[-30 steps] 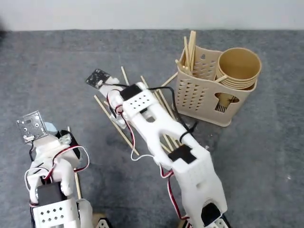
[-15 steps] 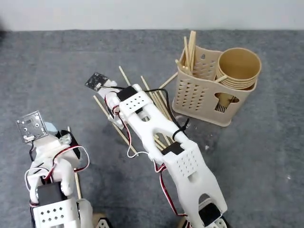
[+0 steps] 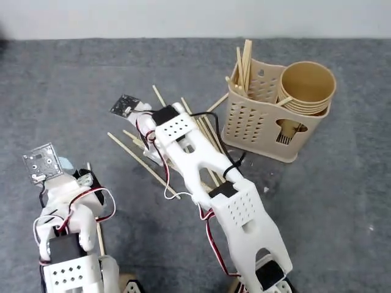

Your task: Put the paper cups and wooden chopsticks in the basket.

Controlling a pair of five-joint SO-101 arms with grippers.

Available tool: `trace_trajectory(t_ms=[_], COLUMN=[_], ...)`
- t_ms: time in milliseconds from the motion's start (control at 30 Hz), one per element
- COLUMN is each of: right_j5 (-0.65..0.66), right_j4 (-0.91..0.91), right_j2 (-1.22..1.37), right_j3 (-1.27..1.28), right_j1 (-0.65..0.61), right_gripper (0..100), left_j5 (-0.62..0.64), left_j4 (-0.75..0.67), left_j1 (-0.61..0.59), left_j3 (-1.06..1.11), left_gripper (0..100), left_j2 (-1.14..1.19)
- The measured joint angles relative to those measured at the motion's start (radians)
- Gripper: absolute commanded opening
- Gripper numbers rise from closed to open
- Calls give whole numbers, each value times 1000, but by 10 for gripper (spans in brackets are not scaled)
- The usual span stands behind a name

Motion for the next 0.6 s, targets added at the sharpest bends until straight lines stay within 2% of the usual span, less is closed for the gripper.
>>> trace_trajectory(t_ms=[600], right_j5=[28], right_j4=[308], right_j2=[-150], right_j3=[-428], right_j1=[9], right_gripper=[9], left_j5=[0], left_j4=[0], left_j1=[0], left_j3=[0], left_gripper=[26], left_j2=[0])
